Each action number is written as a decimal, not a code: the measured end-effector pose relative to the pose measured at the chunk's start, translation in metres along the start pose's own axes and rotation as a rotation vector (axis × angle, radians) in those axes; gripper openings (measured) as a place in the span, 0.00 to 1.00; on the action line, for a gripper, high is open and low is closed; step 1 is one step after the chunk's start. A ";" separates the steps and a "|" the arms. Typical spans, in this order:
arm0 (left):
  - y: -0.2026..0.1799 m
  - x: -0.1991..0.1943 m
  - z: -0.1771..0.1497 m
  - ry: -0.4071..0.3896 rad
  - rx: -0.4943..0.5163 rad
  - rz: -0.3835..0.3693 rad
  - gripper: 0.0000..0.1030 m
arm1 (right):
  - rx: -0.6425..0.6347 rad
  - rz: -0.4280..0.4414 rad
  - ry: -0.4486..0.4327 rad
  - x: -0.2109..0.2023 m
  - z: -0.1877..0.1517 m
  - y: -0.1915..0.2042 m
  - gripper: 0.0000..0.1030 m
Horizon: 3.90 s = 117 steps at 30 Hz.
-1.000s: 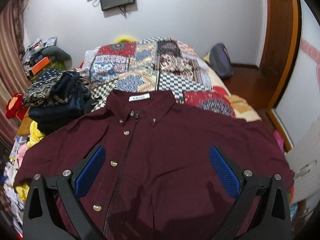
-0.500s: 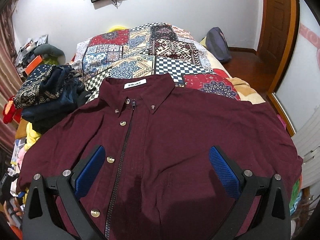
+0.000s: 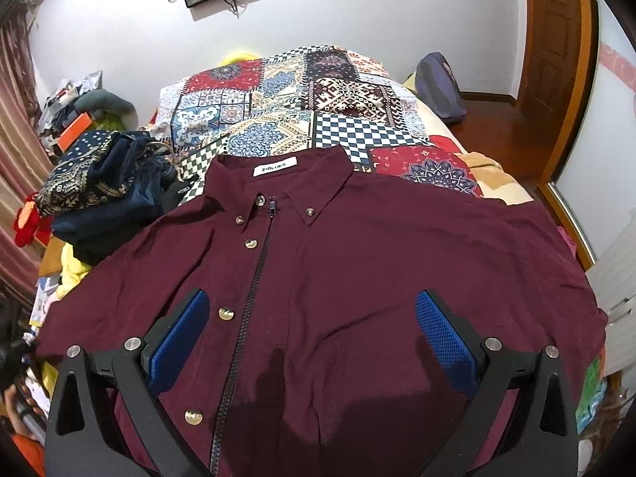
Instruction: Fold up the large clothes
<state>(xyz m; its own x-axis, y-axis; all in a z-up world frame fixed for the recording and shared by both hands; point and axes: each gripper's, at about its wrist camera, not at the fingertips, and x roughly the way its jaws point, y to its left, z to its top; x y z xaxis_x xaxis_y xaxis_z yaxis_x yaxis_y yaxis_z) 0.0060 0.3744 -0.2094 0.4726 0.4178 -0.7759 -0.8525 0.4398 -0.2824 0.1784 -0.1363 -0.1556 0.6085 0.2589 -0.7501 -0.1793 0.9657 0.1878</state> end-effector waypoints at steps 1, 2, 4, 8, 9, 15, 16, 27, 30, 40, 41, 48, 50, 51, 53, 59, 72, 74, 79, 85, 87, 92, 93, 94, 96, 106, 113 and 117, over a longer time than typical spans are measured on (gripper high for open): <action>-0.011 -0.009 0.005 -0.029 0.031 -0.018 0.15 | 0.001 0.003 -0.003 -0.001 0.000 0.000 1.00; -0.019 -0.013 0.009 -0.044 0.048 -0.033 0.14 | 0.002 0.007 -0.008 -0.002 0.000 -0.002 1.00; -0.046 -0.031 0.019 -0.093 0.112 -0.085 0.13 | 0.004 0.011 -0.018 -0.005 0.000 -0.006 1.00; -0.091 -0.065 0.028 -0.160 0.198 -0.185 0.12 | 0.014 0.013 -0.043 -0.012 0.002 -0.015 1.00; -0.103 -0.074 0.027 -0.173 0.216 -0.211 0.11 | 0.020 0.014 -0.049 -0.014 0.003 -0.018 1.00; -0.183 -0.128 0.002 -0.256 0.402 -0.392 0.11 | 0.057 0.006 -0.079 -0.022 0.002 -0.033 1.00; -0.199 -0.134 -0.006 -0.251 0.440 -0.430 0.11 | 0.061 0.006 -0.081 -0.024 0.002 -0.036 1.00; -0.322 -0.110 -0.139 -0.019 0.814 -0.548 0.11 | 0.030 -0.021 -0.094 -0.032 -0.003 -0.049 1.00; -0.341 -0.089 -0.182 0.094 0.909 -0.530 0.11 | 0.016 -0.034 -0.074 -0.028 -0.006 -0.053 1.00; -0.343 -0.072 -0.211 0.360 0.997 -0.592 0.42 | -0.028 -0.079 -0.016 -0.014 -0.017 -0.058 1.00; -0.344 -0.074 -0.206 0.355 0.994 -0.595 0.43 | -0.033 -0.085 -0.016 -0.014 -0.017 -0.057 1.00; -0.316 -0.112 -0.142 0.213 0.891 -0.627 0.63 | -0.069 -0.061 -0.042 -0.020 -0.011 -0.040 1.00; -0.302 -0.121 -0.120 0.144 0.859 -0.613 0.69 | -0.088 -0.055 -0.054 -0.022 -0.009 -0.032 1.00; -0.292 -0.124 -0.107 0.113 0.838 -0.599 0.71 | -0.099 -0.050 -0.060 -0.022 -0.007 -0.027 1.00; -0.274 -0.125 -0.082 0.072 0.808 -0.558 0.73 | -0.115 -0.040 -0.071 -0.022 -0.004 -0.017 1.00; -0.220 -0.106 -0.027 0.010 0.753 -0.394 0.81 | -0.170 -0.007 -0.085 -0.018 0.000 0.016 1.00; -0.108 0.025 -0.035 0.379 0.532 -0.343 0.81 | -0.302 -0.029 -0.046 0.004 -0.010 0.078 1.00; -0.101 0.043 -0.045 0.429 0.494 -0.363 0.81 | -0.320 -0.038 -0.038 0.004 -0.012 0.083 1.00; -0.097 0.079 -0.065 0.510 0.426 -0.425 0.80 | -0.361 -0.082 -0.034 0.006 -0.016 0.090 1.00; -0.104 0.092 -0.076 0.553 0.375 -0.528 0.56 | -0.375 -0.119 -0.026 0.008 -0.016 0.088 1.00; -0.109 0.088 -0.078 0.548 0.386 -0.537 0.45 | -0.374 -0.126 -0.023 0.008 -0.016 0.085 1.00; -0.139 0.052 -0.076 0.396 0.560 -0.454 0.28 | -0.373 -0.143 -0.016 0.011 -0.017 0.077 1.00; -0.148 0.040 -0.075 0.347 0.609 -0.431 0.27 | -0.372 -0.144 -0.017 0.011 -0.017 0.074 1.00; -0.157 0.025 -0.072 0.298 0.649 -0.416 0.26 | -0.369 -0.144 -0.018 0.011 -0.016 0.071 1.00; -0.169 0.004 -0.063 0.243 0.679 -0.418 0.24 | -0.360 -0.141 -0.023 0.011 -0.015 0.064 1.00; -0.279 -0.128 -0.023 0.003 0.784 -0.618 0.19 | -0.289 -0.138 -0.080 0.000 0.001 0.014 1.00; -0.385 -0.181 -0.070 -0.033 0.991 -0.722 0.19 | -0.179 -0.143 -0.119 -0.015 0.012 -0.038 1.00; -0.439 -0.190 -0.127 -0.004 1.132 -0.752 0.19 | -0.121 -0.153 -0.122 -0.023 0.012 -0.064 1.00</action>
<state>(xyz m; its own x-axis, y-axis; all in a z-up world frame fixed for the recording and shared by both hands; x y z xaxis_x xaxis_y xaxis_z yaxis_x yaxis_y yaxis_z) 0.2619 0.0010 -0.0101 0.7404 -0.2092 -0.6388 0.2579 0.9660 -0.0174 0.1852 -0.2042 -0.1433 0.7236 0.1176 -0.6802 -0.1650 0.9863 -0.0050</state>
